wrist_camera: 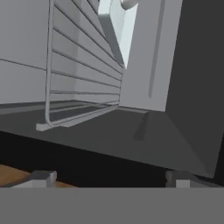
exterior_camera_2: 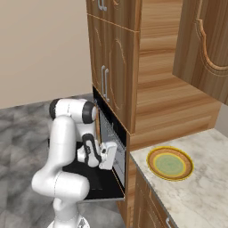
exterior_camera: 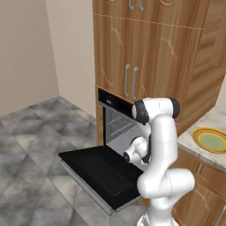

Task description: Take the baked cake out of the oven and place it on the plate for cooling. Then close the oven door.

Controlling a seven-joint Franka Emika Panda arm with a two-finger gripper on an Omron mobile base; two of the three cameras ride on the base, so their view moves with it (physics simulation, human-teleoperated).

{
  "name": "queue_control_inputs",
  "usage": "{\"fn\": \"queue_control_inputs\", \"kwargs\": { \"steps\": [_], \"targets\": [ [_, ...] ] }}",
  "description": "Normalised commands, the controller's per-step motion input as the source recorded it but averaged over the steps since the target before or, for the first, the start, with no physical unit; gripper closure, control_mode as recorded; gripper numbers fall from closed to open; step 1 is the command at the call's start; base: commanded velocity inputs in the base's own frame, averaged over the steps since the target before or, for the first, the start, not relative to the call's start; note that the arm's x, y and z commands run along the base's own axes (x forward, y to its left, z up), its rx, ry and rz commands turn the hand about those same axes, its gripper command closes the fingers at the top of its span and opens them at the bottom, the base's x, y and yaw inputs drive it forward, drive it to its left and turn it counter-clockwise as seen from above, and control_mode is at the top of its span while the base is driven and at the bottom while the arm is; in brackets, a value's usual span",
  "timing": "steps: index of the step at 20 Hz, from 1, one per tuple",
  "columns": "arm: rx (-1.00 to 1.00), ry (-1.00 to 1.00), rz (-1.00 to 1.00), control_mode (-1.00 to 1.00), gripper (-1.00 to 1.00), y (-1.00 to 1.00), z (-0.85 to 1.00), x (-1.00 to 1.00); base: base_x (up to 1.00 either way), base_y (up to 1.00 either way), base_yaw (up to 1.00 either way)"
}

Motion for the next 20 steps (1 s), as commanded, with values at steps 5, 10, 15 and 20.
{"fn": "queue_control_inputs", "kwargs": {
  "steps": [5,10,15,20],
  "targets": [
    [0.00,0.00,0.00,-1.00,-1.00,0.00,-0.23,0.22,0.00,0.00,0.00],
    [0.00,0.00,0.00,-1.00,-1.00,0.00,-0.23,0.38,0.00,0.00,0.00],
    [0.00,0.00,0.00,-1.00,-1.00,0.00,-0.30,0.40,0.00,0.00,0.00],
    [0.00,0.00,0.00,-1.00,-1.00,0.00,-0.36,0.36,0.00,0.00,0.00]
  ]
}}
